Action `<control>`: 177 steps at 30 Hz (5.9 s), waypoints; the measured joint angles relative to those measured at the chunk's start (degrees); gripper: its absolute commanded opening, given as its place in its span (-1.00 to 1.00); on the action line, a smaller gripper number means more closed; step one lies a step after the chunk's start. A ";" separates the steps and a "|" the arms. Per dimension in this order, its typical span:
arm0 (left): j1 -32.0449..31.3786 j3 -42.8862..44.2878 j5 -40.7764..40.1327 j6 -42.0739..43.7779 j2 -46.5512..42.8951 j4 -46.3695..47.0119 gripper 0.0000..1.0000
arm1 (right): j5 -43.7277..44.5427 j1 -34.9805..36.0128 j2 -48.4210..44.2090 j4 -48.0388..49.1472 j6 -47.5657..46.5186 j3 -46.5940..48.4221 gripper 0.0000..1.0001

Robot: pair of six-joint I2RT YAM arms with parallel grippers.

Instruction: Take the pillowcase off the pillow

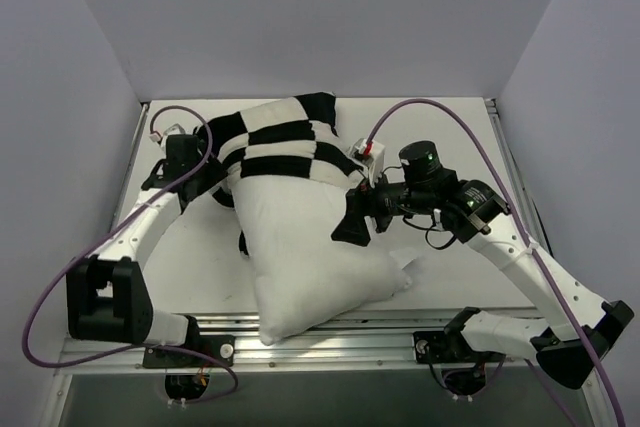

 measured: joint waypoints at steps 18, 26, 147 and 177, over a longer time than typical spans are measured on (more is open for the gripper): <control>-29.16 30.34 8.74 45.99 5.75 -9.40 0.89 | 2.49 -18.97 5.75 6.38 9.49 -7.10 0.79; -33.77 44.06 14.36 62.25 22.97 -22.62 0.88 | 2.58 -18.95 3.48 8.44 12.52 -11.02 0.79; -4.68 -12.02 5.84 11.43 -31.80 -11.28 0.88 | 61.55 23.98 42.01 12.76 -8.83 11.89 -0.87; -16.35 -2.51 3.37 15.47 -9.51 -3.80 -0.24 | 41.88 14.08 35.23 12.48 -4.04 13.60 -1.00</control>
